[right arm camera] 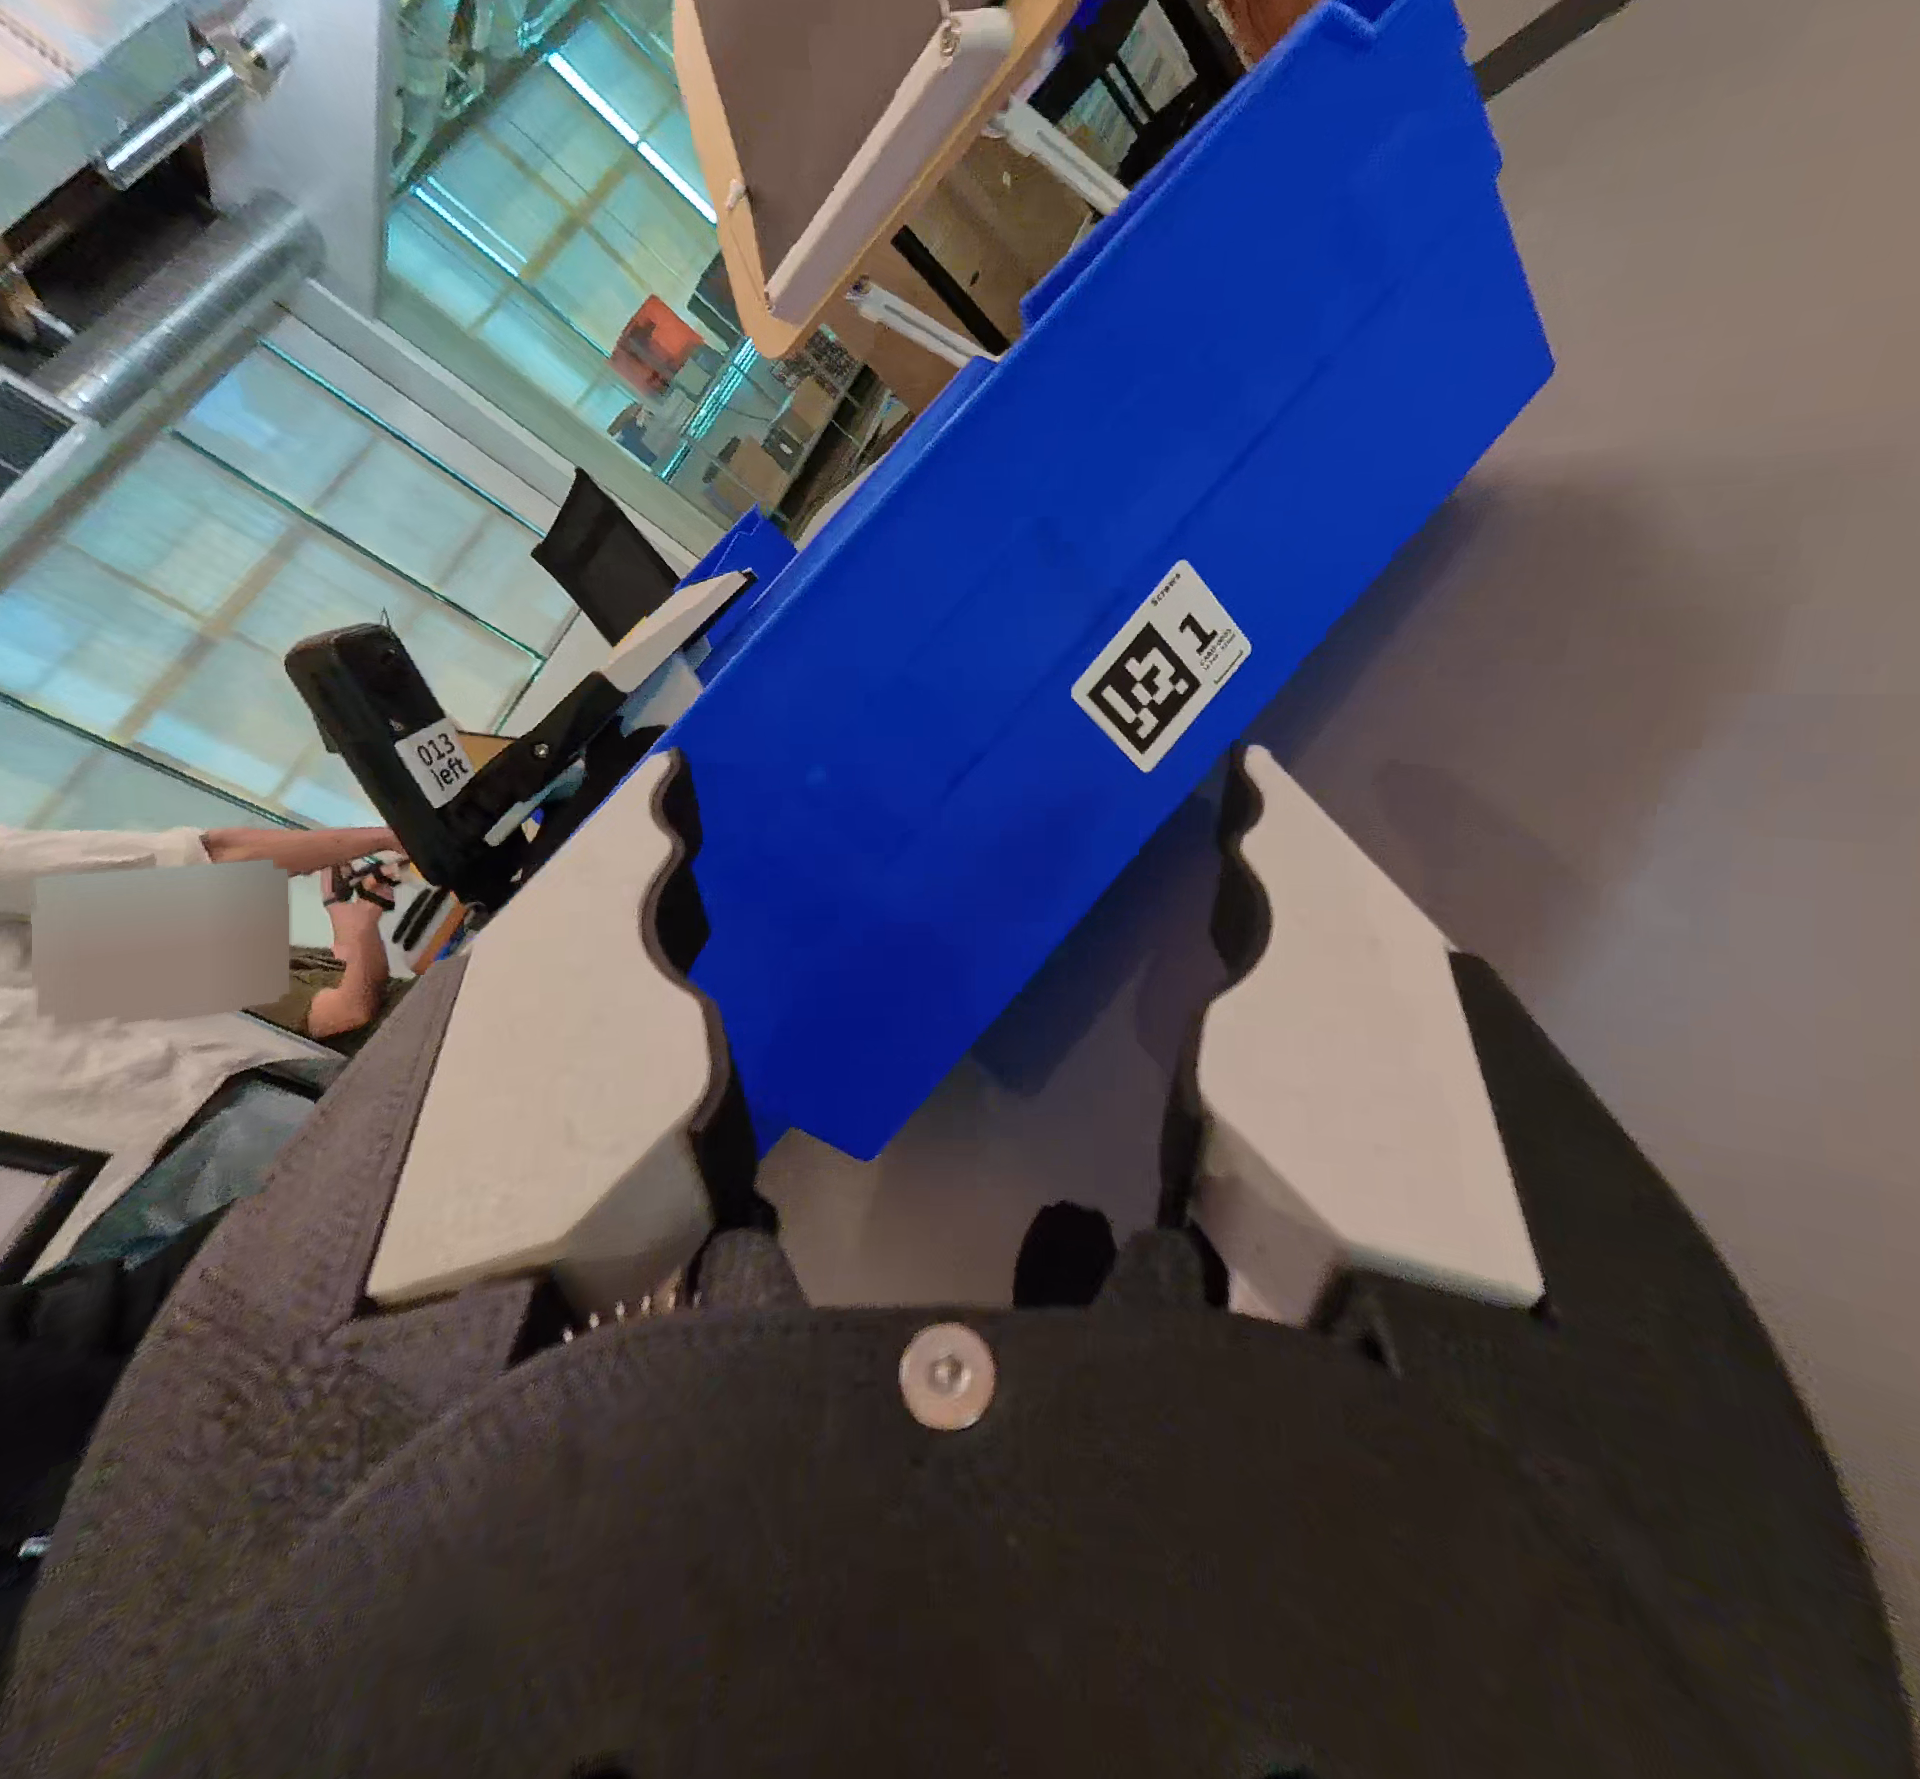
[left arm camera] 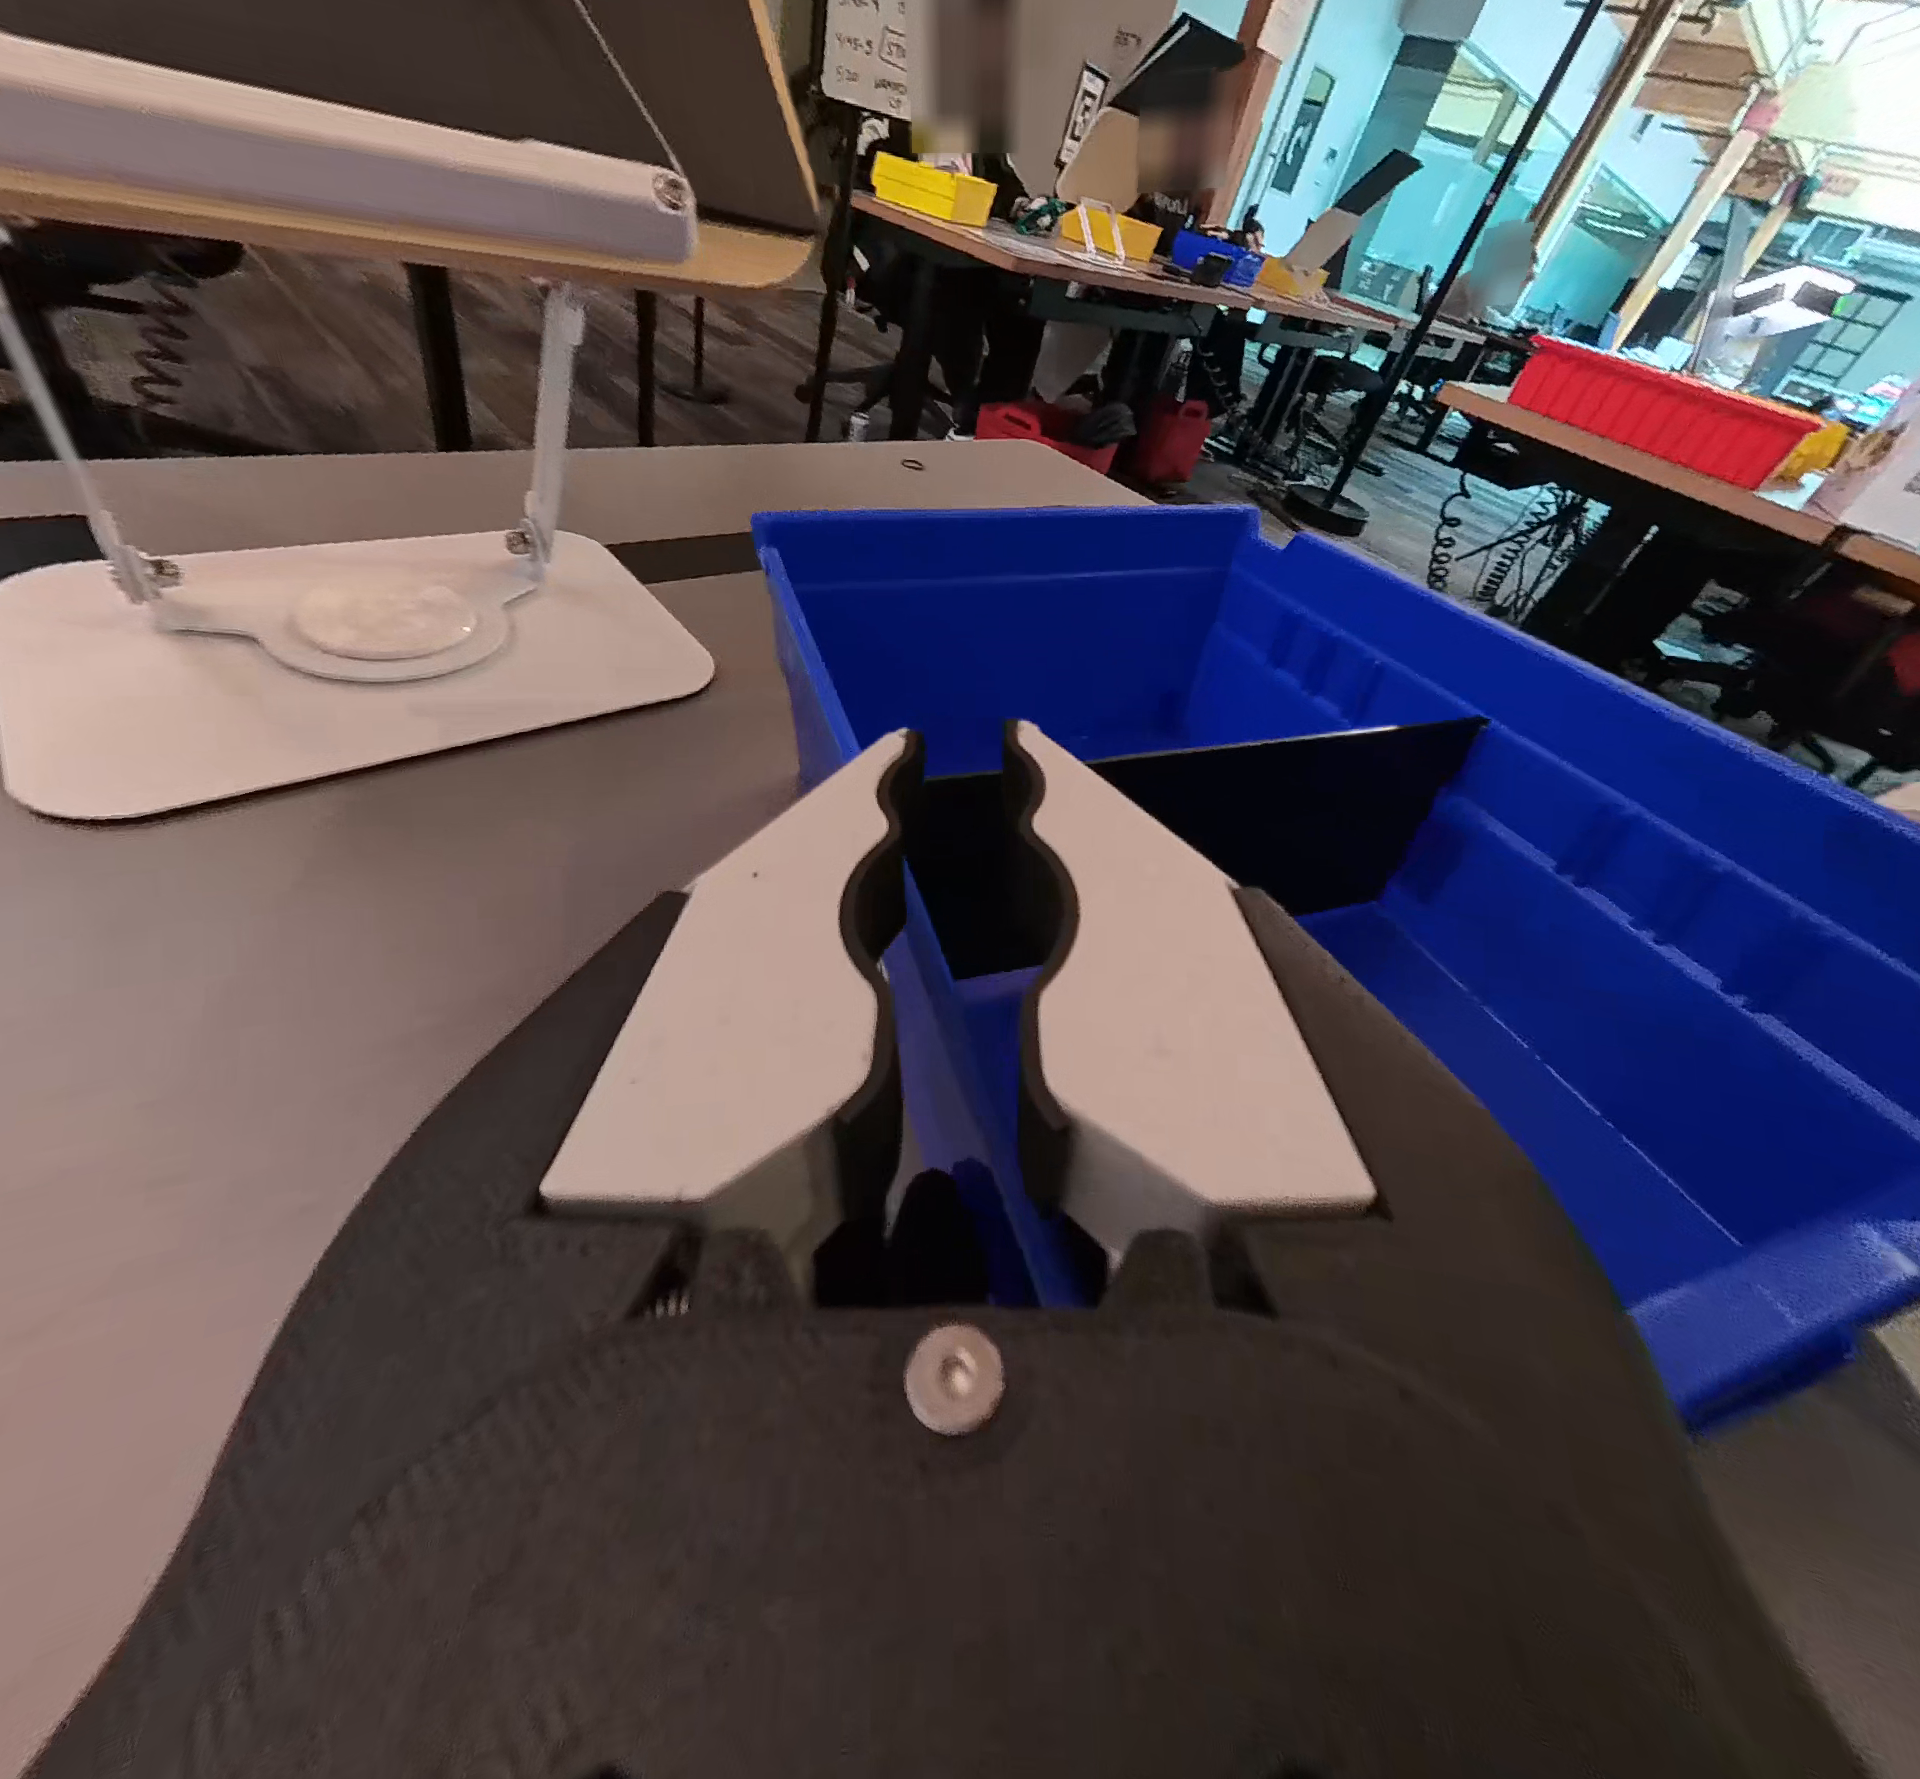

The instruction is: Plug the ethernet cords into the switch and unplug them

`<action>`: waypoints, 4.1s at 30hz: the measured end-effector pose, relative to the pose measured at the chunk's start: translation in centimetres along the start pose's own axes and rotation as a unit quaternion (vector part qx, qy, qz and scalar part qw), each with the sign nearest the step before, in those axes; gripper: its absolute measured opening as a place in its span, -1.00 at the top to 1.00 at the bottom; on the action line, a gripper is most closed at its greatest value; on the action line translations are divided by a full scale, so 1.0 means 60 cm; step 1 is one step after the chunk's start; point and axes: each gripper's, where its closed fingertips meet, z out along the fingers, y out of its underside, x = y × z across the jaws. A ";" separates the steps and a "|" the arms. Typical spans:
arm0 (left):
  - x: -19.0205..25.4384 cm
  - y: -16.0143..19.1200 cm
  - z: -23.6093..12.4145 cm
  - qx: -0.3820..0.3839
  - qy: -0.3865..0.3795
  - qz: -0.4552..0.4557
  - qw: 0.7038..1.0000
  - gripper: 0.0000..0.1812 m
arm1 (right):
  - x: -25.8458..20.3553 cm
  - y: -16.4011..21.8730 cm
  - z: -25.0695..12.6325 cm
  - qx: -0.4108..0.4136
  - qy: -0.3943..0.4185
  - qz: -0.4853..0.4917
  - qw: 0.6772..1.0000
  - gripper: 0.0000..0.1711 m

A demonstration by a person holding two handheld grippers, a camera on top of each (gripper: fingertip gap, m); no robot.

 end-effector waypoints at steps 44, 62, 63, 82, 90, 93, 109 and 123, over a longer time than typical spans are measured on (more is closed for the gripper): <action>0.205 0.032 0.142 -0.022 0.192 -0.183 0.964 0.72 | 0.116 -0.165 -0.027 0.072 0.126 -0.191 0.971 -0.09; 0.330 0.029 0.343 -0.006 0.245 -0.248 0.937 0.77 | 0.314 -0.343 -0.091 0.069 0.248 -0.231 0.938 0.01; 0.336 0.029 0.352 -0.007 0.246 -0.246 0.938 0.76 | 0.327 -0.350 -0.096 0.069 0.252 -0.222 0.939 0.02; 0.100 -0.074 0.023 -0.038 0.126 0.048 0.990 0.53 | -0.048 -0.271 0.030 0.020 0.139 -0.419 0.897 -0.08; -0.089 -0.085 -0.209 -0.074 -0.004 0.156 0.985 1.00 | -0.216 -0.041 0.187 -0.143 -0.050 -0.405 0.902 1.00; -0.158 -0.079 -0.274 -0.075 -0.062 0.170 0.981 0.94 | -0.252 0.017 0.219 -0.164 -0.075 -0.404 0.897 0.96; -0.045 -0.095 -0.281 0.080 0.123 -0.179 0.973 0.84 | -0.424 0.381 0.315 -0.237 -0.213 -0.588 0.743 1.00; -0.043 -0.063 -0.315 0.046 0.092 -0.142 0.984 1.00 | -0.452 0.442 0.306 -0.350 -0.361 -0.427 0.751 1.00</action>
